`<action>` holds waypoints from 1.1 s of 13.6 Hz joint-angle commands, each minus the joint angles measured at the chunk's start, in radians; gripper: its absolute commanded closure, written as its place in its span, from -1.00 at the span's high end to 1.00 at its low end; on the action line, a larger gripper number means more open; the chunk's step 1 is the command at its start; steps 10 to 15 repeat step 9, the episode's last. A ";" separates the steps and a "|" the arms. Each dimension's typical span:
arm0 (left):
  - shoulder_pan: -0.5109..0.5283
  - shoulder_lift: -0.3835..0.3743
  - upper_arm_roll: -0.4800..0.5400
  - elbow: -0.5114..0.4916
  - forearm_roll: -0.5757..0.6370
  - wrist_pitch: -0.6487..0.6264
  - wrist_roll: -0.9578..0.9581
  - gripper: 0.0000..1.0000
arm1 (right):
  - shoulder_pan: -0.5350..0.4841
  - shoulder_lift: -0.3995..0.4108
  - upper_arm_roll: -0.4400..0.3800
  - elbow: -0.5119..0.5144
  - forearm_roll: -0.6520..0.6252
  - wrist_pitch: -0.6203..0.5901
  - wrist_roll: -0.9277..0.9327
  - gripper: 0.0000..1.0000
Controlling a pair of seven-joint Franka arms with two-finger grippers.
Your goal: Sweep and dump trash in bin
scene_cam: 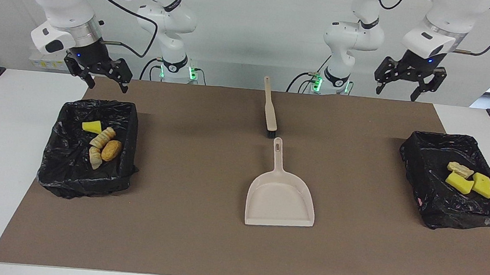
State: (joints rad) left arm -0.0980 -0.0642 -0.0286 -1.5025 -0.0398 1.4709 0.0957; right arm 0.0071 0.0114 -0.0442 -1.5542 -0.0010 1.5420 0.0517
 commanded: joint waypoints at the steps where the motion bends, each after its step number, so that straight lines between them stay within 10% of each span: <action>1: 0.023 0.014 -0.010 0.022 -0.019 -0.026 0.013 1.00 | -0.007 -0.018 0.004 -0.024 0.018 0.013 0.013 1.00; 15: 0.026 0.021 -0.010 0.028 -0.008 -0.011 0.007 1.00 | -0.007 -0.018 0.004 -0.024 0.018 0.013 0.013 1.00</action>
